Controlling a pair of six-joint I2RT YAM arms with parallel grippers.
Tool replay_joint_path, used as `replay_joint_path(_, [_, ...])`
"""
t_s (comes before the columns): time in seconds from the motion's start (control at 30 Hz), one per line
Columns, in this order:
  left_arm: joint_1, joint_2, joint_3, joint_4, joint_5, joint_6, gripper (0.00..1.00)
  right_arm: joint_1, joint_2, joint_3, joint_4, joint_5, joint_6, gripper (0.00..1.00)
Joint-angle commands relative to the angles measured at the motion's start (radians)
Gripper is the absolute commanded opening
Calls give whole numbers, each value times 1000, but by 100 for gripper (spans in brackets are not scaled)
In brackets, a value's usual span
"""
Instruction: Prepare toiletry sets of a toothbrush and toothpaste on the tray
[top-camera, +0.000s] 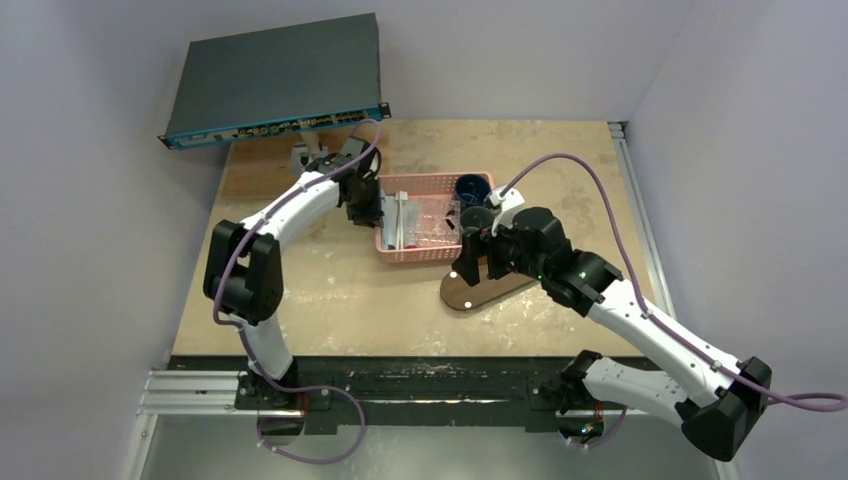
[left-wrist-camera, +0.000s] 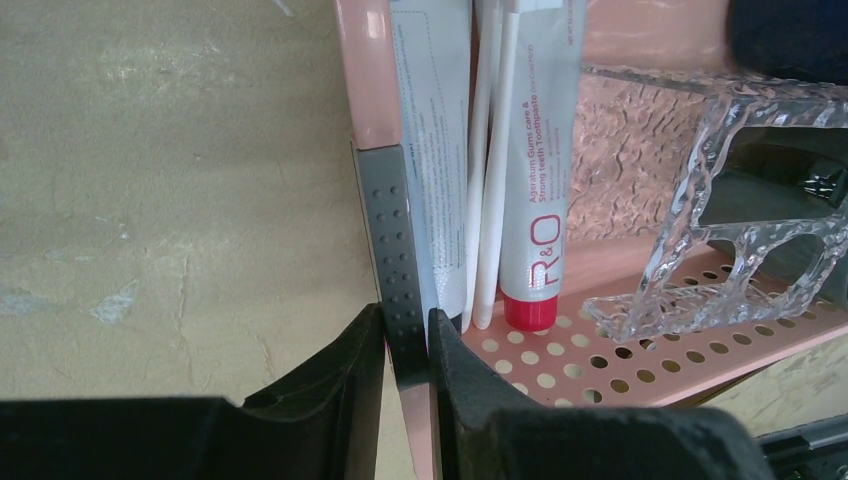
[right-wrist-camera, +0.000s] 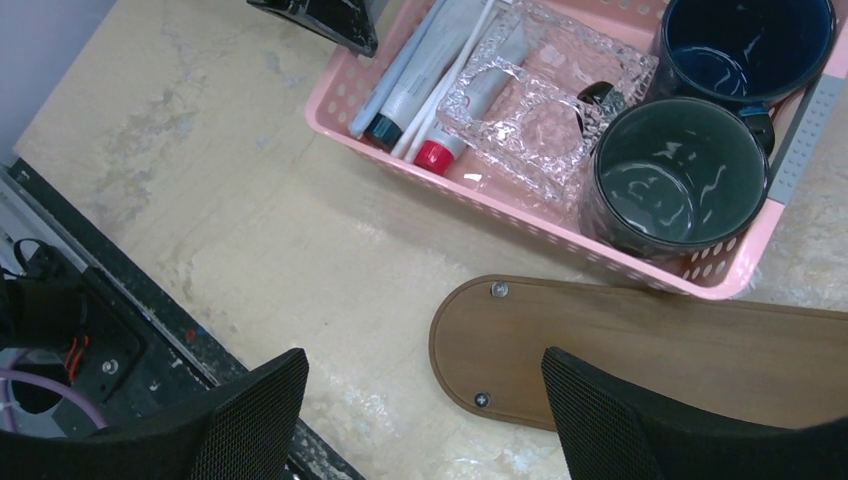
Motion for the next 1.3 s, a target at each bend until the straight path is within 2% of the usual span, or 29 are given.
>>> replay_joint_path(0.0, [-14, 5, 54, 84, 46, 7, 0, 4, -26, -10, -12, 38, 23, 89])
replay_joint_path(0.17, [-16, 33, 54, 94, 41, -2, 0, 4, -21, -11, -15, 38, 33, 89])
replay_joint_path(0.27, [-16, 44, 57, 96, 35, -5, 9, 4, -15, -7, -24, 69, 37, 90])
replay_joint_path(0.37, [-16, 41, 57, 93, 18, -5, 23, 4, -15, 1, -39, 145, 62, 92])
replay_joint_path(0.47, [-16, 24, 53, 88, -8, -6, 38, 5, -28, -3, -35, 152, 90, 93])
replay_joint_path(0.6, [-16, -4, 51, 75, -34, -6, 49, 5, -17, 15, -56, 197, 93, 94])
replay_joint_path(0.7, [-16, -36, 45, 61, -65, -14, 56, 1, -2, 36, -81, 290, 113, 94])
replay_joint_path(0.87, [-16, -141, -34, 77, -68, -52, 61, -40, -12, 45, -62, 385, 135, 92])
replay_joint_path(1.03, [-16, -261, -133, 99, -26, -93, 66, -200, -6, 46, -7, 364, 144, 88])
replay_joint_path(1.27, [-16, -429, -215, 85, 23, -119, 71, -311, 35, 64, 43, 425, 153, 85])
